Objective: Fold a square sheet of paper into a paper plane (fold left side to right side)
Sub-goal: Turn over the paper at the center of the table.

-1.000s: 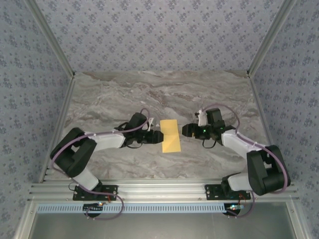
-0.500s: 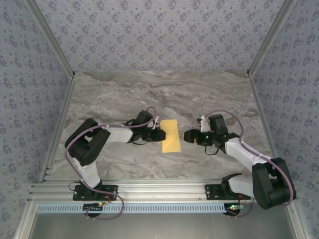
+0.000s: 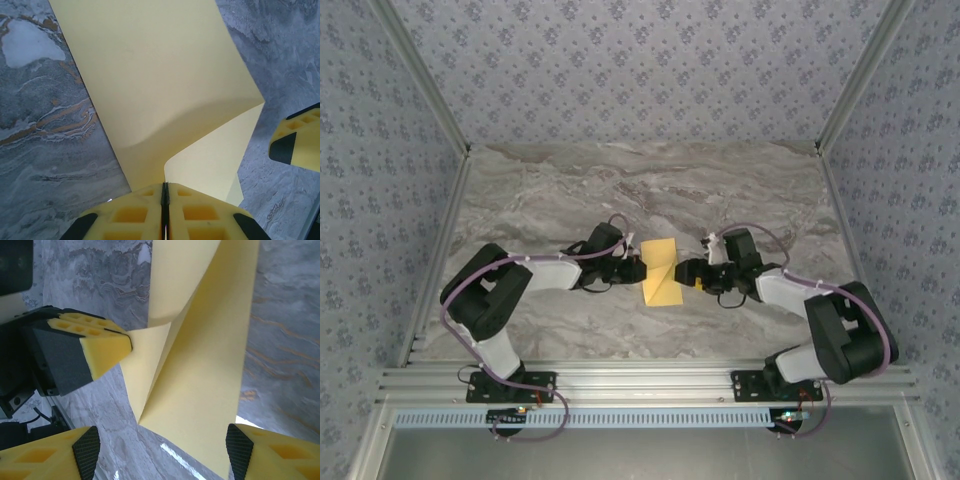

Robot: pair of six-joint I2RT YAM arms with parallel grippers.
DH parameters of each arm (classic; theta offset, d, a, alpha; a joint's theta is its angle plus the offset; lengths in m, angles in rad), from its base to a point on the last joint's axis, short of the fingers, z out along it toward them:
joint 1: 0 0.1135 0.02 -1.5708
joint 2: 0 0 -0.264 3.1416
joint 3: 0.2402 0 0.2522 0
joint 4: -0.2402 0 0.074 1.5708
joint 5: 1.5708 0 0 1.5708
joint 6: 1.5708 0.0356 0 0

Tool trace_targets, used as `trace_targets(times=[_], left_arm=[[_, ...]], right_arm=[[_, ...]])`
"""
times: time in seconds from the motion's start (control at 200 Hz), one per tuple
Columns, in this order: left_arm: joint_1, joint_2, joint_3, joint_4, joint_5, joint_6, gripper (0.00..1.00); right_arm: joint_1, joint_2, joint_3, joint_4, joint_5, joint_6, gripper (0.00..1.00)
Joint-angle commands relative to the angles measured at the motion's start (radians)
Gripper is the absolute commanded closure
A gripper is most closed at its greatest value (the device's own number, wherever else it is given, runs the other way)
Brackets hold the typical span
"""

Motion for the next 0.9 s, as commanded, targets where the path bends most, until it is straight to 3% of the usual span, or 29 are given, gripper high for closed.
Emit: trace_targets(times=[0.0, 0.245, 0.405, 0.5, 0.565, 0.784, 0.894], left_arm=[[0.003, -0.031, -0.002, -0.001, -0.009, 0.015, 0.91], [0.004, -0.035, -0.003, -0.003, -0.009, 0.015, 0.91], [0.008, -0.056, -0.008, -0.017, -0.015, 0.019, 0.87], [0.027, -0.103, -0.03, -0.022, -0.018, 0.014, 0.75], [0.047, -0.154, -0.055, -0.021, -0.015, 0.005, 0.63], [0.108, -0.407, -0.15, 0.014, 0.015, -0.075, 0.27], [0.117, -0.542, -0.168, 0.059, 0.059, -0.119, 0.19]], right_arm=[[0.018, 0.064, 0.056, 0.08, -0.015, 0.064, 0.3], [0.069, 0.233, 0.155, 0.135, -0.01, 0.118, 0.41], [0.085, 0.302, 0.184, 0.191, -0.029, 0.153, 0.63], [0.08, 0.288, 0.183, 0.183, -0.032, 0.136, 0.86], [0.068, 0.259, 0.179, 0.166, -0.036, 0.11, 0.94], [-0.015, 0.039, 0.153, 0.178, -0.162, 0.07, 0.97], [-0.039, -0.094, 0.161, 0.211, -0.231, 0.105, 0.97]])
